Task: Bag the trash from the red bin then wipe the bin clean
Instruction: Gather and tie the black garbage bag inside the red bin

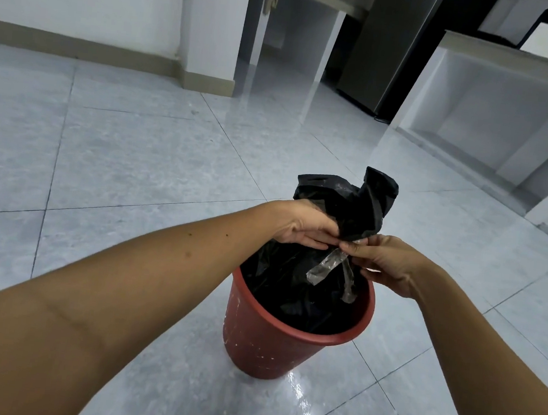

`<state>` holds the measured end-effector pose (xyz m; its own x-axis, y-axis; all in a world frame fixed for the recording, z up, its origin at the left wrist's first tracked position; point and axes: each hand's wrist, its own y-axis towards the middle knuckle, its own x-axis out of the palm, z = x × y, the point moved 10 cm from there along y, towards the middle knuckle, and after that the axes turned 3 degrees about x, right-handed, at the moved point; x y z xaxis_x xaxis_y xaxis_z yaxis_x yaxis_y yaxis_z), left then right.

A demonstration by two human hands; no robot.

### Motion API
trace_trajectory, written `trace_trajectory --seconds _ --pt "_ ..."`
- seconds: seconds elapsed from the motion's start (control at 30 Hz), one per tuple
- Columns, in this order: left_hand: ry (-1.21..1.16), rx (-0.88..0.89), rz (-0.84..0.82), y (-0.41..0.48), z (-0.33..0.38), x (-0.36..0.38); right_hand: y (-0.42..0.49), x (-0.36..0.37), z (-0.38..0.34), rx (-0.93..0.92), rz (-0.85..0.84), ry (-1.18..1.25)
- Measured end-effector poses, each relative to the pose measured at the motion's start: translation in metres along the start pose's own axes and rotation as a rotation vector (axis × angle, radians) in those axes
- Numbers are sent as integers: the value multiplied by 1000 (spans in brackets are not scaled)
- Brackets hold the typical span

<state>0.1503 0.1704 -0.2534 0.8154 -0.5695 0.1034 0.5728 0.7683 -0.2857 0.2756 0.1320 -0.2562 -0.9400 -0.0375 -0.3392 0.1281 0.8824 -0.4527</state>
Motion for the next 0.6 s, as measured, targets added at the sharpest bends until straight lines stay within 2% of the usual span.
trace_trajectory --seconds 0.27,0.5,0.6 --pt "-29 -42 14 -1 -6 -9 -3 15 -1 -28 -100 116" --pt "145 -56 -209 -10 -8 6 1 12 -6 -75 -49 195" --pt "181 -3 -230 -9 -7 12 1 14 -11 -93 -60 175"
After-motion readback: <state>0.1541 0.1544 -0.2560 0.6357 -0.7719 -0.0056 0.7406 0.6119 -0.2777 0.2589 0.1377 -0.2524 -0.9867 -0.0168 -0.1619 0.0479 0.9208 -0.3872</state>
